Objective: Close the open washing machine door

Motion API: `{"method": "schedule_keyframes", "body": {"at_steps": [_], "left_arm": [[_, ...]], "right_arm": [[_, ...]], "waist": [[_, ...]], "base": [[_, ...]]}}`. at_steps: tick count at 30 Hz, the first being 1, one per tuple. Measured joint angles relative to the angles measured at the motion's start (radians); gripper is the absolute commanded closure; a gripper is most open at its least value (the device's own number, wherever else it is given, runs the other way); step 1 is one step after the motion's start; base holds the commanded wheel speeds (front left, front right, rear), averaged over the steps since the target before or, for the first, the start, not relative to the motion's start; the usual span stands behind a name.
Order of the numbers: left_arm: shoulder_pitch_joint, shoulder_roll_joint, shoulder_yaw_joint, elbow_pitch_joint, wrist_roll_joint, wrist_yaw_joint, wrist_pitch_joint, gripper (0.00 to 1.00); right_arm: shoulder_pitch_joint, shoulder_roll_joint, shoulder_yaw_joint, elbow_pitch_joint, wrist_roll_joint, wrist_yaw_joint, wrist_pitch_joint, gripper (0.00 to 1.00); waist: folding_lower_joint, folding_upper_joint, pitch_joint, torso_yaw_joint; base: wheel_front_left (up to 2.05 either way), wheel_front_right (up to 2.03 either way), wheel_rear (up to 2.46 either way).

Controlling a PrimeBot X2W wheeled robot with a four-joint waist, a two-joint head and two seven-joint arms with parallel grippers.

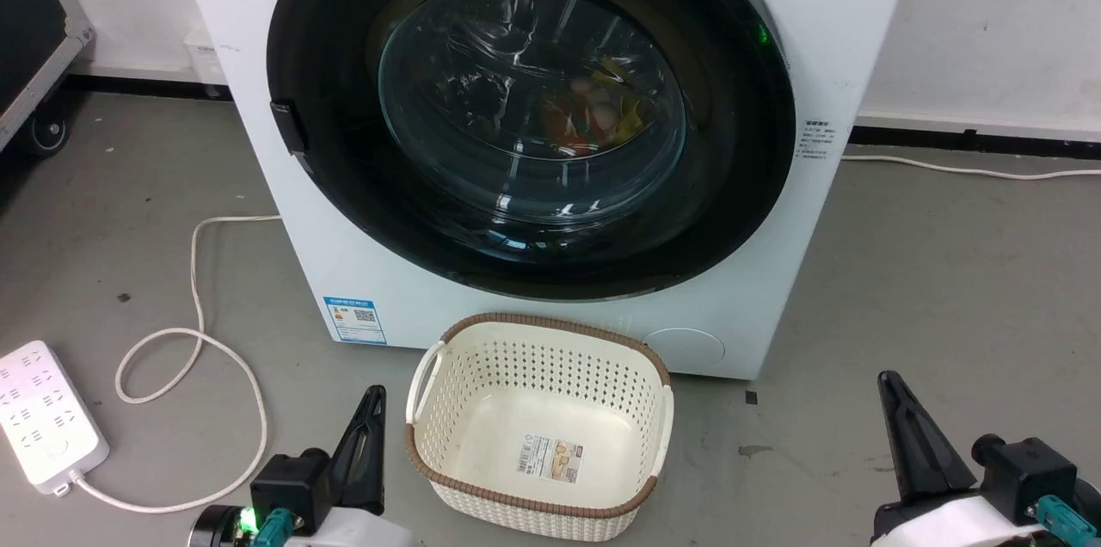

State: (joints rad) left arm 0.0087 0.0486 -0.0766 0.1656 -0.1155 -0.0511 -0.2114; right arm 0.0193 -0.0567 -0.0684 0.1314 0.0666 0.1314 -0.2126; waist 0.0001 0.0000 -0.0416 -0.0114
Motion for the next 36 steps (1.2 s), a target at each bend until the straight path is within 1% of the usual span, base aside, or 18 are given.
{"method": "schedule_keyframes", "body": {"at_steps": [36], "left_arm": [[0.0, 0.0, 0.027, -0.059, 0.044, 0.017, 0.075, 1.0]], "right_arm": [[-0.002, 0.0, 0.024, -0.045, -0.024, 0.0, 0.079, 1.0]], "waist": [[0.0, 0.0, 0.015, 0.004]], "base": [[0.0, 0.0, 0.0]]}}
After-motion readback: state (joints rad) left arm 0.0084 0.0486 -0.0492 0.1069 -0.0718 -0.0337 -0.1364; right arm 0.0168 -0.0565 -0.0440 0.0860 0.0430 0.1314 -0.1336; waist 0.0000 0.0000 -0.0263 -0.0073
